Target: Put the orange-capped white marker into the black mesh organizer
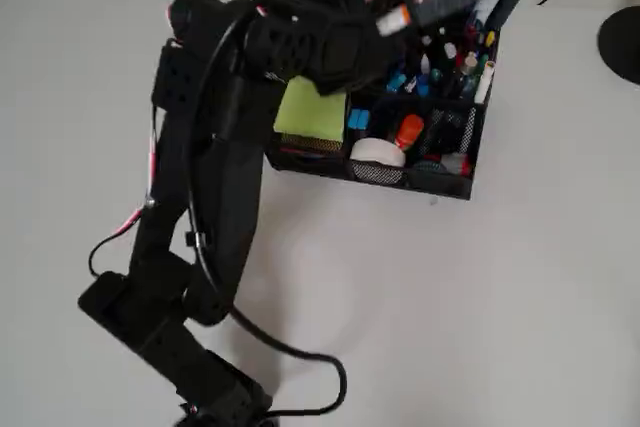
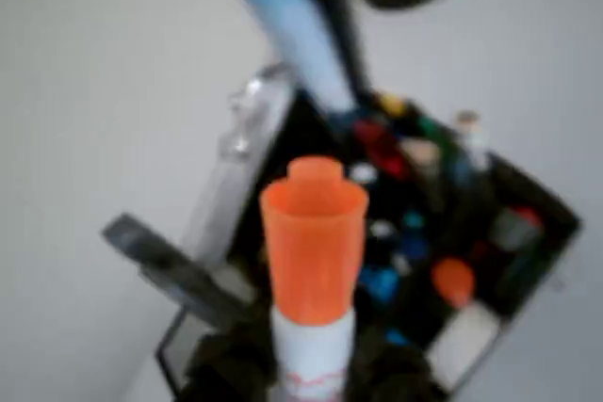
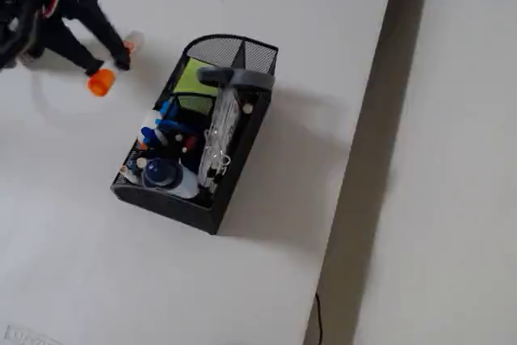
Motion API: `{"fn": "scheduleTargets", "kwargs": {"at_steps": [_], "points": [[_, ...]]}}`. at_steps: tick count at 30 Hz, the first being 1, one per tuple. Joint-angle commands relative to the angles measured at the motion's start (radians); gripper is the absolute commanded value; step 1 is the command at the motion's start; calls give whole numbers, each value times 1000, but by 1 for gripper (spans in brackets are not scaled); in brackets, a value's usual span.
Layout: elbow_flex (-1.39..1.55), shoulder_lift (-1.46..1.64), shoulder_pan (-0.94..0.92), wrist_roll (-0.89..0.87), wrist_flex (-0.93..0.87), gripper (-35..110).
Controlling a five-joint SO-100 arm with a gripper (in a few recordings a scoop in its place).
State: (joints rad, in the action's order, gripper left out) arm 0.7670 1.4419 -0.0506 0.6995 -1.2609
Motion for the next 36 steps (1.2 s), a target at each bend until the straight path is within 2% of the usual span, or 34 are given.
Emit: {"fn": "scheduleTargets", "kwargs": {"at_steps": [1,11,20,30,36], "points": [[-71,-37,2,40,115,0],[-71,-193,-40,150,321,0],[-71,-272,-43,195,407,0],[-63,-298,-14,172,365,0],[-63,-333,-3,140,314,5]]}}
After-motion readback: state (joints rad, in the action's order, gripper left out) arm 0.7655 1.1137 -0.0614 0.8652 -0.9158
